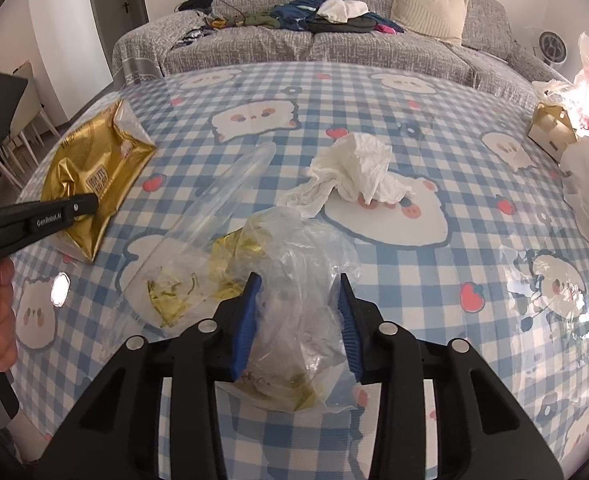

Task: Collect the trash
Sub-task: 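Grasp the gold foil bag with the left tool while the right tool grasps the clear plastic bag, then carry the gold bag and clear plastic bag over the trash bin with both tools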

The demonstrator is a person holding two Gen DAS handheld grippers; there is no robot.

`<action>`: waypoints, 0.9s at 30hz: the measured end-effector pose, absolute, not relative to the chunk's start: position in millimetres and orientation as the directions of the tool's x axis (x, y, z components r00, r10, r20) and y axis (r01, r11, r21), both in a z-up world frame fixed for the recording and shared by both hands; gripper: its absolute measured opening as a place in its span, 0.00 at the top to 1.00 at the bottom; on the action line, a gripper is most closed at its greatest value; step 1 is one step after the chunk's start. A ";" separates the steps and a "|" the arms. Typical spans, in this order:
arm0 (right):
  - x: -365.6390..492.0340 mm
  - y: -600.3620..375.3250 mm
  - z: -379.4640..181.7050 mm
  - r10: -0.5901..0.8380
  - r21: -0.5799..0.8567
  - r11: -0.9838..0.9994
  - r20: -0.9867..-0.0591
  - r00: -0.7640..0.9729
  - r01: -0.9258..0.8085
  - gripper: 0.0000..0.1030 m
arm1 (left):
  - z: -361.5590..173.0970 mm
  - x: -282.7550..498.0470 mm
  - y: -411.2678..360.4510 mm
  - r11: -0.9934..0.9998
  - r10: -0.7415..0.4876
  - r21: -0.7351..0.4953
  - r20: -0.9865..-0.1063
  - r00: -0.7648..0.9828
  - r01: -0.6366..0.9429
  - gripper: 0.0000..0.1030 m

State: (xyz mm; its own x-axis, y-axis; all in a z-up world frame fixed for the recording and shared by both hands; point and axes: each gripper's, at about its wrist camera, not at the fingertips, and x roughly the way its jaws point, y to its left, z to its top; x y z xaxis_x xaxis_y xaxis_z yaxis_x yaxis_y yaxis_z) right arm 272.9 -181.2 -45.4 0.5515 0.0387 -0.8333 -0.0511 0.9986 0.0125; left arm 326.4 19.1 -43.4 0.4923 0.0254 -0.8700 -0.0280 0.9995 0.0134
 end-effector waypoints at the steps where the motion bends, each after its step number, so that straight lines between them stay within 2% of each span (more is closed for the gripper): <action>1: 271.3 -181.9 -42.1 0.040 0.014 0.999 -0.827 0.561 -0.051 0.68 | -41.2 323.9 20.1 1.000 0.022 0.009 -0.868 0.497 -0.029 0.95; 12: 252.0 -186.0 -20.1 -0.008 -0.040 0.998 -0.795 0.606 -0.039 0.69 | -23.0 285.1 30.6 0.999 -0.003 -0.029 -0.849 0.528 -0.041 0.96; 27: 217.8 -194.4 -6.3 0.001 -0.008 1.000 -0.775 0.632 -0.012 0.69 | -5.0 234.0 27.6 0.999 -0.021 -0.039 -0.827 0.562 -0.020 0.96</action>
State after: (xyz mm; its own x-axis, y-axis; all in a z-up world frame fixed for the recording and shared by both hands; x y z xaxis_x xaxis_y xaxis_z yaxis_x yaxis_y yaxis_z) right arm 217.8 -194.4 -6.3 0.6315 0.0009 -0.7754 -0.0117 0.9999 -0.0084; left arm 234.0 27.6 -5.0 0.5623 -0.0215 -0.8266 -0.0198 0.9990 -0.0394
